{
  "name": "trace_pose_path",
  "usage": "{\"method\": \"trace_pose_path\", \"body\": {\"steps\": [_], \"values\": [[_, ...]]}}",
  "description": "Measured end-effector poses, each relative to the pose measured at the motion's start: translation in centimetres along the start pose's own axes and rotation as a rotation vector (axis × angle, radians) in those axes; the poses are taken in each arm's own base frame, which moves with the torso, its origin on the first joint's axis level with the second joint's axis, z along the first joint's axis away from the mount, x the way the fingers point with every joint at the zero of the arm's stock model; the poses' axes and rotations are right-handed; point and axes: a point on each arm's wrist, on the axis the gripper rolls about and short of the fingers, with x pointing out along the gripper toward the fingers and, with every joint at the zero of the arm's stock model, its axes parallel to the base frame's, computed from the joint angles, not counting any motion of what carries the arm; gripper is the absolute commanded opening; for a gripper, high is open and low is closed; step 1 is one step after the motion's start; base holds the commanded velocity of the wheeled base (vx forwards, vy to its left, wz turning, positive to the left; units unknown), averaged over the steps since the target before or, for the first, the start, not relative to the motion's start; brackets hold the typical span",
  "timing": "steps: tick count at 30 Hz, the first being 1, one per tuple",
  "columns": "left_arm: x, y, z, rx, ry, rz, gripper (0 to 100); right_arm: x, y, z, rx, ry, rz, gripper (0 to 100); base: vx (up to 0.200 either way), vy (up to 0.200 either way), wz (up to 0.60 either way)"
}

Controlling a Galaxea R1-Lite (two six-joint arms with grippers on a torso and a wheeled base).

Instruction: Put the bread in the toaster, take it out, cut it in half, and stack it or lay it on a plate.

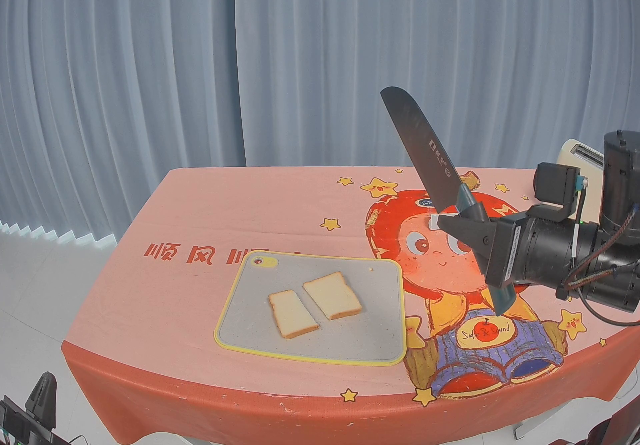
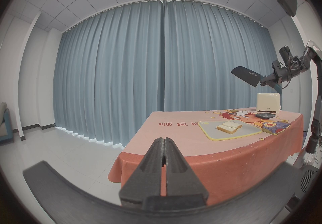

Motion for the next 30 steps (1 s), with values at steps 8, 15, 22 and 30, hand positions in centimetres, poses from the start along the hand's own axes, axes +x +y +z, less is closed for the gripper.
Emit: {"method": "trace_pose_path", "body": {"steps": [8,15,22,30], "values": [[0.0,0.0,0.0,0.000,0.000,0.001,0,0.0,-0.3,0.5,0.012,-0.016,-0.013,0,0.000,0.000,0.00],[0.0,0.0,0.0,0.000,0.000,0.000,0,0.1,-0.5,0.6,0.020,-0.017,-0.012,0,0.000,0.000,0.00],[0.0,0.0,0.0,0.000,0.000,0.000,0,0.2,-0.8,0.7,0.025,-0.016,-0.014,0,0.000,0.000,0.00],[0.0,0.0,0.0,0.000,0.000,0.000,0,0.4,-1.6,0.9,0.036,-0.008,-0.006,0,0.000,0.000,0.00]]}}
